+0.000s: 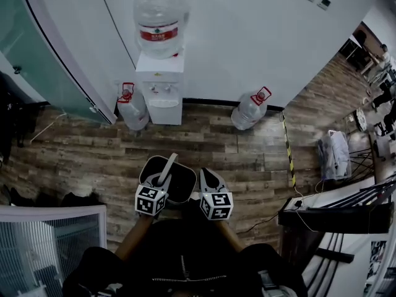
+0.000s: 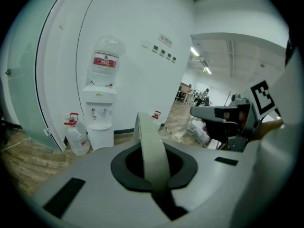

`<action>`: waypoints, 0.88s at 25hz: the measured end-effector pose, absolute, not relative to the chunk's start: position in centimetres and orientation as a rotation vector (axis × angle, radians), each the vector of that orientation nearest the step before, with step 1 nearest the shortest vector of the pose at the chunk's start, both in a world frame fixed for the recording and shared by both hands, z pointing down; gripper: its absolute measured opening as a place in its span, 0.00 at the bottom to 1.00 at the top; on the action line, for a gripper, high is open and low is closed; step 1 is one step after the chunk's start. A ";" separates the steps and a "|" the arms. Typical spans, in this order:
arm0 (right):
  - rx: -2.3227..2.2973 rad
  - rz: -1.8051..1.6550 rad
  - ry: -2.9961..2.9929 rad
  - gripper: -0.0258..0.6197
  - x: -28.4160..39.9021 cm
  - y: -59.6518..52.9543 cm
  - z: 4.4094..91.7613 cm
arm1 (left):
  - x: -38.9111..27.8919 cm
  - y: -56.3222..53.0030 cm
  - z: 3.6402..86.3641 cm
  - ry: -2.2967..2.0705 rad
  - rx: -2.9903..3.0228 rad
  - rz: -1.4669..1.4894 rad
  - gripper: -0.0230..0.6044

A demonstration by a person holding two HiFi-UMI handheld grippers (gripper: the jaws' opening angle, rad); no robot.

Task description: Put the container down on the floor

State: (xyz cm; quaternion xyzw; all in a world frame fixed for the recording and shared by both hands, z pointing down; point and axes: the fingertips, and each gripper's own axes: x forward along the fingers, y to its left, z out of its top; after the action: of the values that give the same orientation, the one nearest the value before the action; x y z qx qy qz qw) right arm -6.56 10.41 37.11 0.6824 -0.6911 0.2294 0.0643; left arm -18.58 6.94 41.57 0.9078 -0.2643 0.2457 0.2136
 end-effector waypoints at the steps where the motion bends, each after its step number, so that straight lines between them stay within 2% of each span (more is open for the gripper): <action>1: 2.060 0.698 -2.087 0.06 -6.0 10.2 37.2 | -17.9 6.7 41.5 -0.734 2.519 0.683 0.06; 22: 2.182 0.711 -2.075 0.06 5.2 6.5 37.0 | -8.9 2.3 41.0 -0.748 2.530 0.723 0.06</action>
State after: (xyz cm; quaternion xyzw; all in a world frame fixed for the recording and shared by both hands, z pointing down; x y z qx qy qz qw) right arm 5.24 6.52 36.97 0.7050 -0.6705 0.2297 0.0238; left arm -8.93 2.34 40.99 0.9058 -0.2678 0.2590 0.2017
